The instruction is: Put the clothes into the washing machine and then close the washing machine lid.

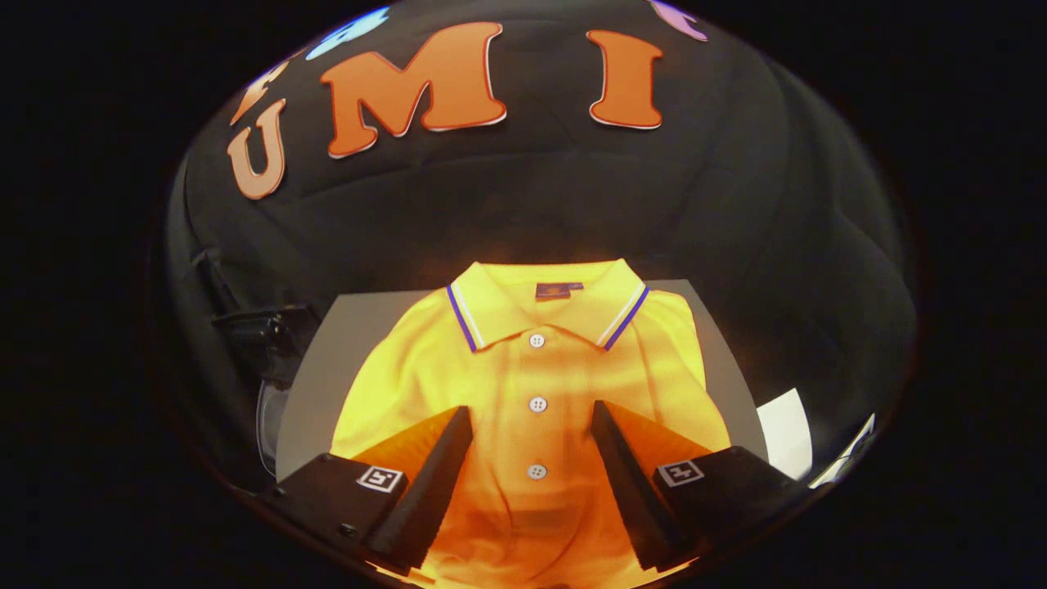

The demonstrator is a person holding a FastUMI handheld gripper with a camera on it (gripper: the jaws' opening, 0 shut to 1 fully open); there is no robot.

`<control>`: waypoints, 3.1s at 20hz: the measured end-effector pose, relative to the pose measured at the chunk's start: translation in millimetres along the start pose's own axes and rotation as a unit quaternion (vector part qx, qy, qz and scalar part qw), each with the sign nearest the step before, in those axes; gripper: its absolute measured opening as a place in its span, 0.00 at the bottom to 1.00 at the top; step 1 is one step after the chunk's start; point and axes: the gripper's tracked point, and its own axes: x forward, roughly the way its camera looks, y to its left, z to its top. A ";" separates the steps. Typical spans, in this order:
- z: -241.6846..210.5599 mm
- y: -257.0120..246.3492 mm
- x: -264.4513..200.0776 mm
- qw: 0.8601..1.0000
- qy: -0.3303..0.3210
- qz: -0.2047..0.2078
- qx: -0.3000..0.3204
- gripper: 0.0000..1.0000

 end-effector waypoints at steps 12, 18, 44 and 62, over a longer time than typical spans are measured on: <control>2.8 6.8 -1.9 0.994 0.088 0.025 -0.060 0.33; 4.4 7.2 -1.6 0.995 0.069 0.066 -0.003 0.12; 51.8 72.2 -182.7 0.924 -0.317 0.214 0.019 0.08; 60.4 339.5 -266.4 0.896 -0.390 0.210 -0.023 0.07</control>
